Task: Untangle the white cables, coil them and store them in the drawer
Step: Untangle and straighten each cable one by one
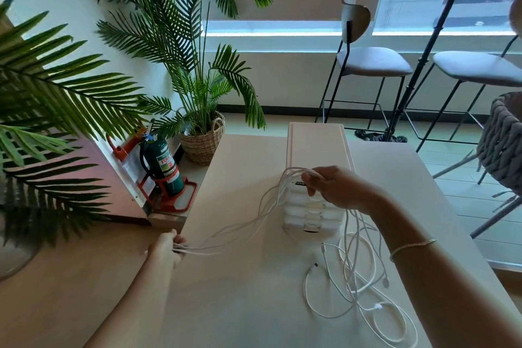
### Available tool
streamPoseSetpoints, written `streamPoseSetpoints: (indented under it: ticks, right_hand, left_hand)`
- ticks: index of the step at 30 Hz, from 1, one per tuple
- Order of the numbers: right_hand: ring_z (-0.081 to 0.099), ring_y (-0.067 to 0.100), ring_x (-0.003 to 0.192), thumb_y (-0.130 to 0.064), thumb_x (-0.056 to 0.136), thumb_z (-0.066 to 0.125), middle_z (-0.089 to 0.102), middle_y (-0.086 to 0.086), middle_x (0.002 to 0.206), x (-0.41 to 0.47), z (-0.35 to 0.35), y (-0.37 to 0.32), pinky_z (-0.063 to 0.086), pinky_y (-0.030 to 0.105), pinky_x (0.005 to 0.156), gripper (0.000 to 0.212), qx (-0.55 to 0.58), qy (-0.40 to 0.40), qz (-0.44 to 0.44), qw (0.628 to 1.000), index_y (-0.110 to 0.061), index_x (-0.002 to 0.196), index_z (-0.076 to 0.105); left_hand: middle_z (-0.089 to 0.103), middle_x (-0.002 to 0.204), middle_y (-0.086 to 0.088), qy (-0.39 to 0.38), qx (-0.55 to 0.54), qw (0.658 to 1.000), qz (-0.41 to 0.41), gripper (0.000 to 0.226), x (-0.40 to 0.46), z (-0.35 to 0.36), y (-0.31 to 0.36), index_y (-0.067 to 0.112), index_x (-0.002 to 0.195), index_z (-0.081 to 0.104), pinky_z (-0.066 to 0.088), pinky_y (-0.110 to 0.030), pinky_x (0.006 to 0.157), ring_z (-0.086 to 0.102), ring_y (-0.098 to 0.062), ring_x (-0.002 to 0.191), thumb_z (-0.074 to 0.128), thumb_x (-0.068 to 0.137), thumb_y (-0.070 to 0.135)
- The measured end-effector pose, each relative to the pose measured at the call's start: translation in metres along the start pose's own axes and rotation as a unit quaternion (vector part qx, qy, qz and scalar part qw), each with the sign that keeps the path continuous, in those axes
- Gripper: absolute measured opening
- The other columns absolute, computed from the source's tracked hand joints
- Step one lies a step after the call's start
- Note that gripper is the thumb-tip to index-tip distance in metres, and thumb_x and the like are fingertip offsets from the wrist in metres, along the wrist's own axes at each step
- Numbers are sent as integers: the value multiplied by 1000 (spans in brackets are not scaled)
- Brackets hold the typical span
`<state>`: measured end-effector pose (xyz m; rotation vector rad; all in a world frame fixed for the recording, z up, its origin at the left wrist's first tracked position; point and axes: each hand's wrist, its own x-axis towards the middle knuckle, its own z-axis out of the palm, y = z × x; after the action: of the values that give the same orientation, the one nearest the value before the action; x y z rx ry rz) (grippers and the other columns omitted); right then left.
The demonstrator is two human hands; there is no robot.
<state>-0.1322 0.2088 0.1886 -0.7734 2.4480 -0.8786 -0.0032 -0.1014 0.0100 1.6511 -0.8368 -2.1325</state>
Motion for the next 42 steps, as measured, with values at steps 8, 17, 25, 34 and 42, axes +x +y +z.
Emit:
streamPoseSetpoints:
  ticks: [8, 17, 25, 34, 42]
  right_hand:
    - [33, 11, 51, -42, 97, 37, 39, -5, 56, -1, -2, -3, 27, 25, 49, 40, -15, -6, -2, 1000, -21, 66, 50]
    - [33, 11, 50, -41, 96, 41, 39, -6, 54, 4, -1, -3, 28, 24, 50, 38, -16, -24, -1, 1000, -21, 64, 50]
    - [39, 8, 53, -35, 96, 45, 50, -8, 63, 9, 0, -4, 32, 19, 50, 33, -47, -21, -12, 999, -23, 66, 54]
    - [46, 14, 63, -39, 84, 63, 48, -2, 61, 4, -25, 58, 33, 25, 53, 31, -108, 64, 74, 989, -12, 71, 56]
    - [56, 17, 64, -22, 71, 78, 59, -2, 64, -5, -36, 120, 40, 21, 54, 20, -87, 113, 173, 975, -21, 66, 60]
  left_hand:
    - [40, 101, -12, -31, -83, 996, -7, 54, -25, -10, -5, 11, 141, 26, 45, -39, 91, 54, -27, 93, 52, 94, 21]
    - [52, 132, -11, -96, 363, 868, 325, 48, -92, 79, -2, 5, 129, 52, 33, -26, 95, 45, -26, 125, 42, 97, 40]
    - [58, 60, 1, -350, 479, 633, 498, 55, -185, 155, -41, 21, 57, 58, 43, -16, 64, 54, -5, 57, 31, 99, 44]
    - [24, 33, 9, -257, 442, 612, 604, 60, -190, 169, 14, 19, 40, 28, 23, -14, 35, 31, -10, 28, 59, 88, 38]
    - [39, 42, -3, -119, 357, 654, 656, 57, -182, 159, 74, 7, 47, 44, 29, -28, 48, 36, -18, 41, 60, 87, 43]
